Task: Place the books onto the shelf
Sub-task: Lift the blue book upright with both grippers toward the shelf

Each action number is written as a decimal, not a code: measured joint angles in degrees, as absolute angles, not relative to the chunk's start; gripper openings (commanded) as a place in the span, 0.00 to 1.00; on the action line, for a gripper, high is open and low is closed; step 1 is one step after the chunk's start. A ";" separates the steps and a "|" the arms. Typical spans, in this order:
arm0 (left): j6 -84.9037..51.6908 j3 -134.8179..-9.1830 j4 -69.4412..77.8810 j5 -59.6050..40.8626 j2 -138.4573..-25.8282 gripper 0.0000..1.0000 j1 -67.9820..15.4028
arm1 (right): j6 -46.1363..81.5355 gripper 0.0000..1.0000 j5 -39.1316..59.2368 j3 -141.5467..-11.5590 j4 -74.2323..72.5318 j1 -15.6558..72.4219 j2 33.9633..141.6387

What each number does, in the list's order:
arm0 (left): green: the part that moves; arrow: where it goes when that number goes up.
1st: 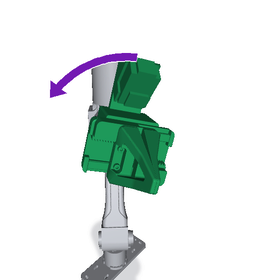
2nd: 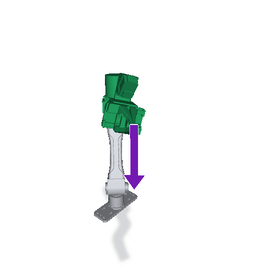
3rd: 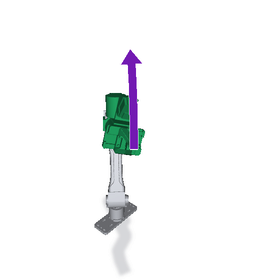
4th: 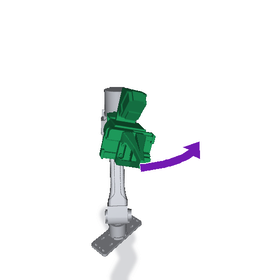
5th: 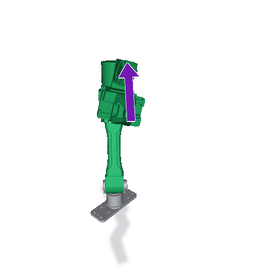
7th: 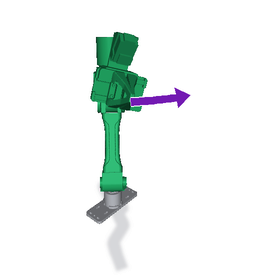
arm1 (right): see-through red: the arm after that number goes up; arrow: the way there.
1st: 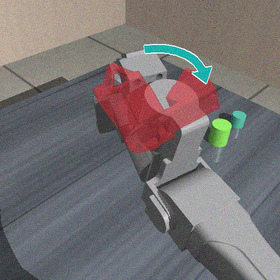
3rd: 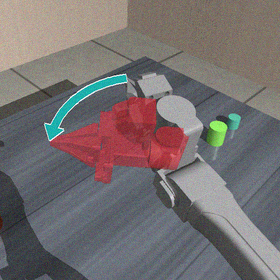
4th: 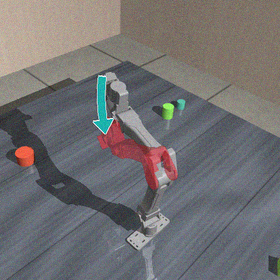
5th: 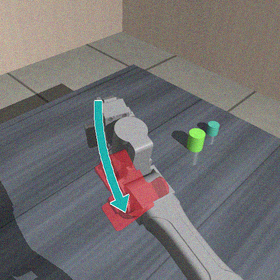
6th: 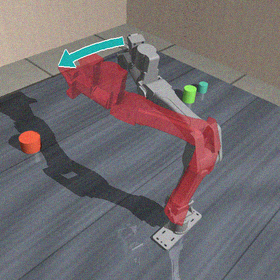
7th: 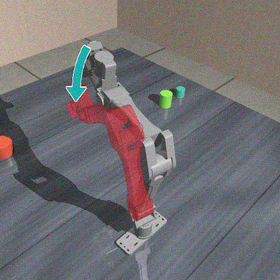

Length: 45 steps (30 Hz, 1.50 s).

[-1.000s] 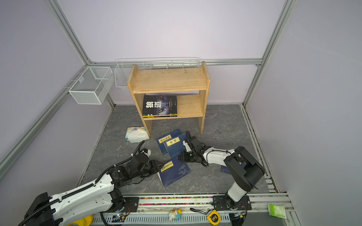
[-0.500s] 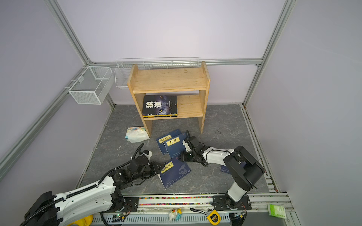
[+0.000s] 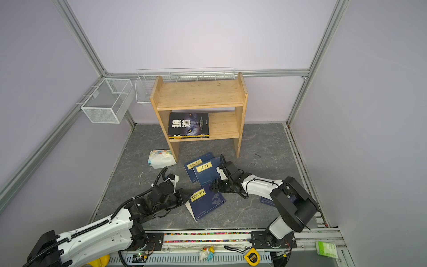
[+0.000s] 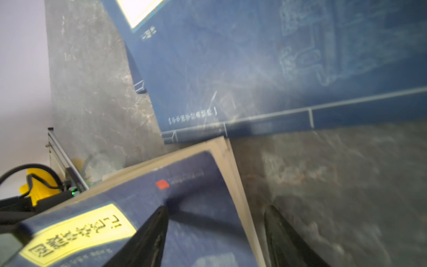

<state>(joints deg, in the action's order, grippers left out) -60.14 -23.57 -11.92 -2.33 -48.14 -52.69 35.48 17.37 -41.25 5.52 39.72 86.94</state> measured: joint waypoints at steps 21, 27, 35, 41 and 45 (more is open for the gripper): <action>-40.66 -61.69 -33.08 -3.53 -48.16 0.00 -48.82 | 45.76 0.90 47.44 -36.29 -11.84 28.25 66.28; -40.01 -63.68 -30.70 -8.23 -48.66 0.00 -47.44 | 53.82 0.91 50.52 -33.10 -25.47 28.23 67.00; -40.40 -63.86 -27.44 -12.97 -48.64 0.00 -46.87 | 65.30 0.98 53.01 -32.97 -47.57 28.21 74.46; -41.30 -63.40 -26.50 -13.74 -47.79 0.00 -46.65 | 75.18 0.55 52.80 -32.77 -66.70 28.21 82.65; -41.32 -62.96 -26.85 -12.99 -47.22 0.00 -46.26 | 79.66 0.40 52.73 -32.82 -73.47 28.27 87.26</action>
